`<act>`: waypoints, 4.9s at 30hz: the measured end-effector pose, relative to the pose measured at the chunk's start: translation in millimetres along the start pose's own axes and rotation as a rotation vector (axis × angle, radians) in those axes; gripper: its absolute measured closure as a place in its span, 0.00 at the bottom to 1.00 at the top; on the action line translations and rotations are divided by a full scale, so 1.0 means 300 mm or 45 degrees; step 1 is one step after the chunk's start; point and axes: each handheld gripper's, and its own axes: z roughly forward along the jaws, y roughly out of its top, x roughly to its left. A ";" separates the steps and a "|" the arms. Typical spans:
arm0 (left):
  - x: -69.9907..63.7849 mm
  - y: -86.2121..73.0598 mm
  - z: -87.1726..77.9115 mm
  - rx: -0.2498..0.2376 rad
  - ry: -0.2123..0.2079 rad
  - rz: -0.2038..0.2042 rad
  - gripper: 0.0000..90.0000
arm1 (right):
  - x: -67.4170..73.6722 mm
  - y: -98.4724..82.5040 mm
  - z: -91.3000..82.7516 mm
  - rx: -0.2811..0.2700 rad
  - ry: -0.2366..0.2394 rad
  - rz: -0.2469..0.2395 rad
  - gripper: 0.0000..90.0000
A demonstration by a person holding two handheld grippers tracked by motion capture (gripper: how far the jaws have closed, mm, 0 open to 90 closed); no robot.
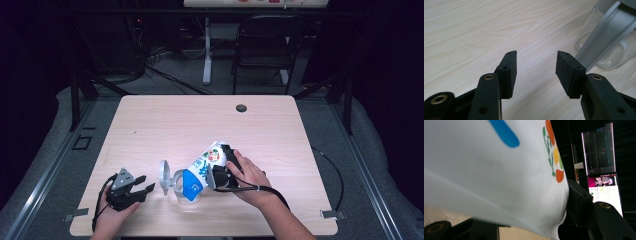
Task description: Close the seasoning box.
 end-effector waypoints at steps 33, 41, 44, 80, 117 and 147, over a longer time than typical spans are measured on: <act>0.001 0.000 0.000 0.000 0.001 0.002 0.58 | -0.010 0.012 -0.002 0.003 -0.013 -0.063 0.51; 0.000 0.000 0.001 -0.001 0.001 0.002 0.58 | -0.010 0.014 -0.002 -0.005 -0.019 -0.073 0.51; 0.000 0.000 0.001 -0.002 0.000 0.002 0.58 | -0.013 0.017 -0.004 0.005 -0.020 -0.088 0.51; 0.003 0.000 0.000 0.002 0.000 0.002 0.58 | -0.025 0.029 -0.005 0.004 -0.021 -0.142 0.52; 0.004 0.001 0.001 0.002 -0.001 0.003 0.58 | -0.035 0.039 -0.006 0.012 -0.029 -0.198 0.53; 0.002 0.001 0.002 -0.003 0.001 0.002 0.58 | -0.038 0.044 -0.010 0.028 -0.029 -0.223 0.53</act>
